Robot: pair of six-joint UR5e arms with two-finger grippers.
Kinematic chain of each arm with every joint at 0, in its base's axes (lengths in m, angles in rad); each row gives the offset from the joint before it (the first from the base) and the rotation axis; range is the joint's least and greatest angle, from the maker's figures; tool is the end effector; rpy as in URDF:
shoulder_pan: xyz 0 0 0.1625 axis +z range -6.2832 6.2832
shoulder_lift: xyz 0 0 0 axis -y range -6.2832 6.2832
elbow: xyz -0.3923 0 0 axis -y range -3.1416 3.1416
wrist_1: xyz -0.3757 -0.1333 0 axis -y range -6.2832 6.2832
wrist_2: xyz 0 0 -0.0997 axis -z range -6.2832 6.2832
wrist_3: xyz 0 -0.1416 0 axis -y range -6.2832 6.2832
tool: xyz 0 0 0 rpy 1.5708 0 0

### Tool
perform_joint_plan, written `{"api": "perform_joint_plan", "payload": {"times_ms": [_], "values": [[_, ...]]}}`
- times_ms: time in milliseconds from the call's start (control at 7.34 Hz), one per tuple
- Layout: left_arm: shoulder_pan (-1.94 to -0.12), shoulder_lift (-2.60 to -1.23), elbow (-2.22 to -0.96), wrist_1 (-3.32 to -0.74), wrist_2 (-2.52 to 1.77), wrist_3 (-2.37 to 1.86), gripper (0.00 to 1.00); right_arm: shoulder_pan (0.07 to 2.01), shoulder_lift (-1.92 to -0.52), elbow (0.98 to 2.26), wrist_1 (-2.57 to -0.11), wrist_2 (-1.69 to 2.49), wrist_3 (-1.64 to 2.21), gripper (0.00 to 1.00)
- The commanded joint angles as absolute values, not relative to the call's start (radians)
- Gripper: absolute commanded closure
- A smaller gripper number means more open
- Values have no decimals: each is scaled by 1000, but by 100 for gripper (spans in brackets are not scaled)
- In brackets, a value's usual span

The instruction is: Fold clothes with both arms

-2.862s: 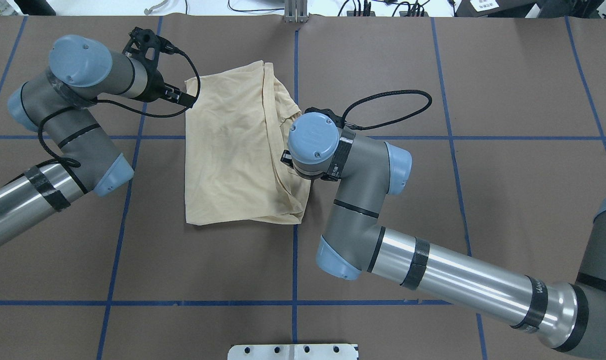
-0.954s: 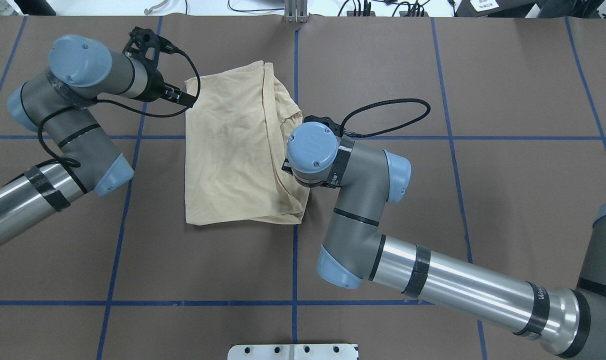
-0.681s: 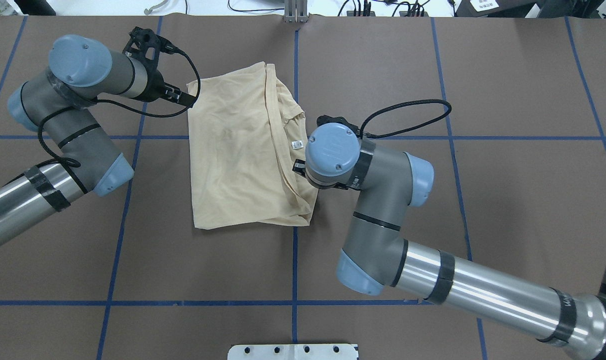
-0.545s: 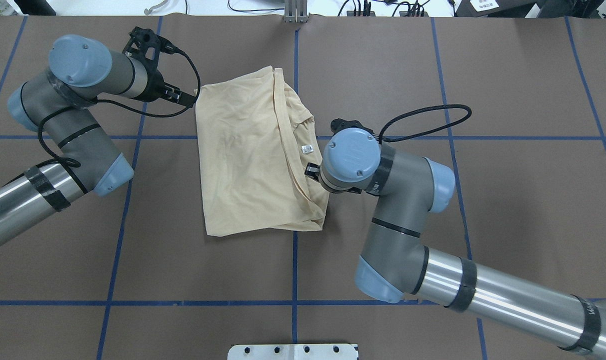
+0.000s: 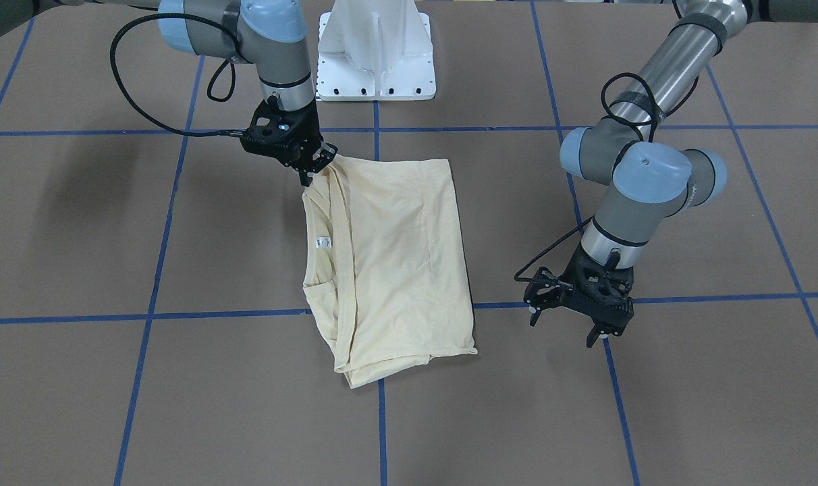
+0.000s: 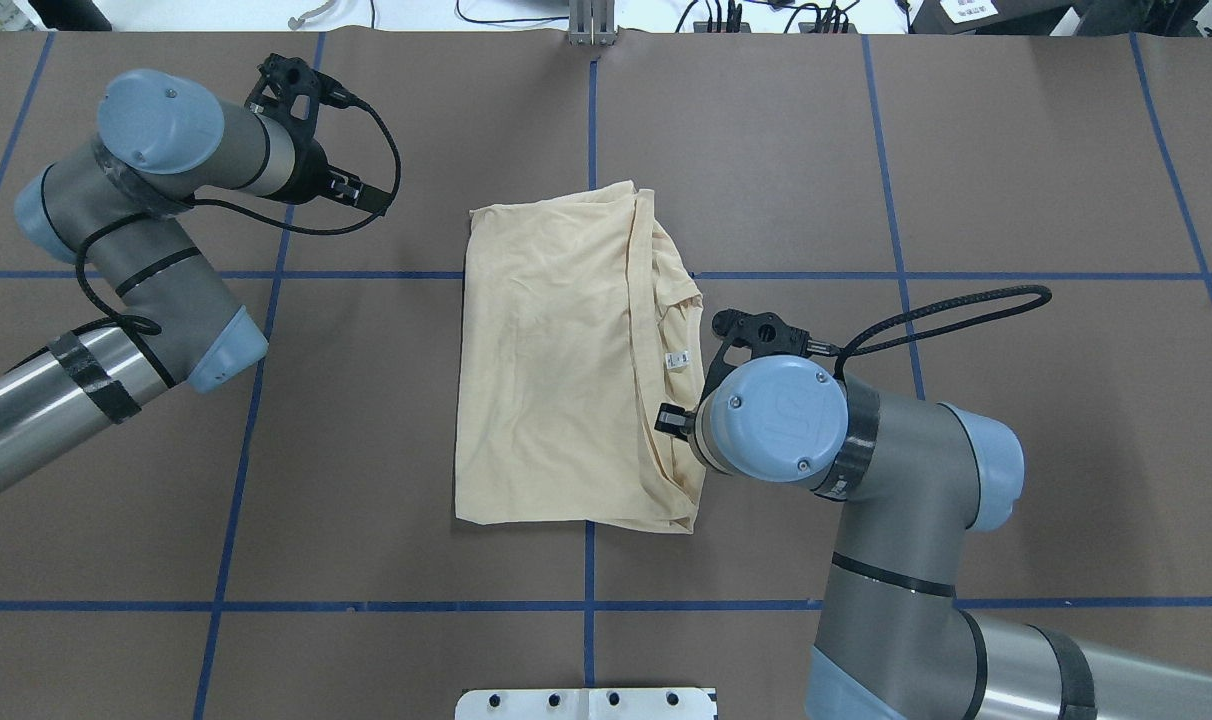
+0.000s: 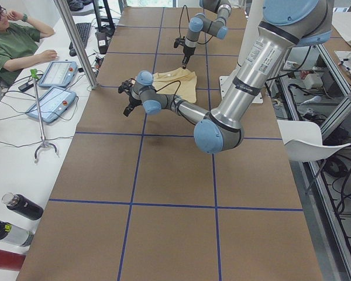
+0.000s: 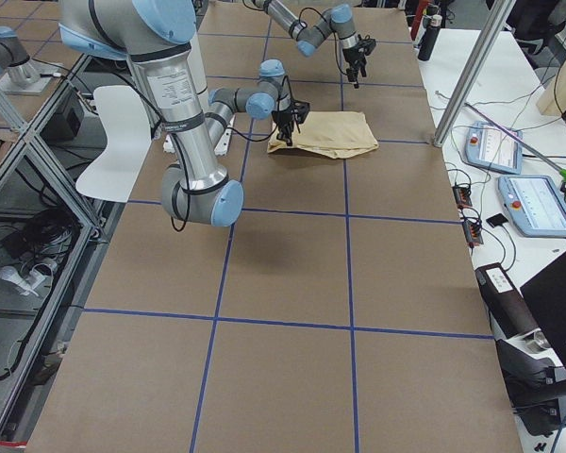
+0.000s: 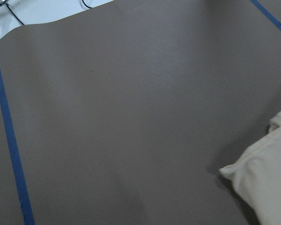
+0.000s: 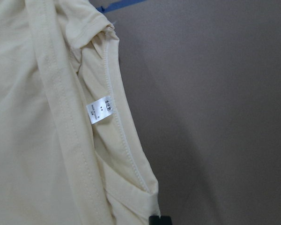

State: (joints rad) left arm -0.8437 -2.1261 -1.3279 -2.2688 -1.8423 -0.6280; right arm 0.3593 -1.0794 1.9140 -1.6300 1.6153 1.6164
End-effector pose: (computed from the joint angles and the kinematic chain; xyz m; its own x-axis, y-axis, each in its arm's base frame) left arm 0.4159 -0.6109 0.3684 0.6678 0.4222 -0.6130 0.0483 0.7973 0.6017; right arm -0.5241 -0.3325 0.2612 0.6532 0.2940 0.6978 -0.3523 0.9337 -0.0636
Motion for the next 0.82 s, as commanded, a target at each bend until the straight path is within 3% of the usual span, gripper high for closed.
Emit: {"api": "perform_joint_plan", "payload": {"times_ms": [0,409,681], "values": [[-844,-2126,-1328,-2269,-1842,-629,0,327,-1088,1907,-1641,1573,1606,1],[-844,-2117,-1338,-2269,-1842,-629,0,394,-1040,1876,-1638,1578,1485,0],[-844,-2114,-1344,-2269,-1842,-627,0,407,-915,1722,-1640,1635,1485,0]]}}
